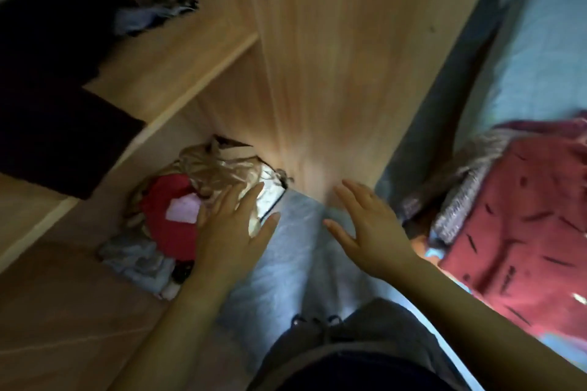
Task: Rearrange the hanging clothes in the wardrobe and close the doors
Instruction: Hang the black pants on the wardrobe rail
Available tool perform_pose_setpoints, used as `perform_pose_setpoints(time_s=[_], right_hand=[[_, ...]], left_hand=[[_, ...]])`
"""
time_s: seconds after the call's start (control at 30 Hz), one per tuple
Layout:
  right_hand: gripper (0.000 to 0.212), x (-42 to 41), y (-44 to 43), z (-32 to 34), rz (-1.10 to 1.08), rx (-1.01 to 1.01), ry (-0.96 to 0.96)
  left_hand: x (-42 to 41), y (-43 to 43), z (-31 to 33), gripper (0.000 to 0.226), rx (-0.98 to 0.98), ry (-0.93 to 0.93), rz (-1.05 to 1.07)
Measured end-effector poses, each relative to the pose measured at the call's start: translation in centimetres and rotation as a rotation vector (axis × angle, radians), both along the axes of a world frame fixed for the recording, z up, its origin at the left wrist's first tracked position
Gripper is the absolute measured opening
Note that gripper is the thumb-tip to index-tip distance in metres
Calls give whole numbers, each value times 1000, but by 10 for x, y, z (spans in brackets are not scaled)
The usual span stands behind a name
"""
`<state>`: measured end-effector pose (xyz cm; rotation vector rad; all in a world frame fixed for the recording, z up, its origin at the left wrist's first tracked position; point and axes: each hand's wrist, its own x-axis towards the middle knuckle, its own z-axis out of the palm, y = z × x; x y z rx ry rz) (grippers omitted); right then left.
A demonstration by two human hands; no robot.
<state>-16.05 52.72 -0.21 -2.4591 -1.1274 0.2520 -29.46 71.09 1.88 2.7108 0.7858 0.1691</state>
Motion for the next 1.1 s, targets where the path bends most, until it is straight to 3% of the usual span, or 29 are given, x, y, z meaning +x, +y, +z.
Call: perform_pose_setpoints(time_s=[0.3,0.67,0.93,1.1], right_hand=[[67,13,-205,-8,-490,20,54],[81,17,-506,0,-1031,12,33],[64,19,-633,5,-1285,44,31],[66,50,-690,0,-1394,40,62]], left_hand=[[104,-167,-18,72,-111,108,-502],[215,-490,-26,70,-150,63,-1026],[261,-653,-20,68,-132,59,-1290],[310,-717,-30,68,-91,103,-1384]])
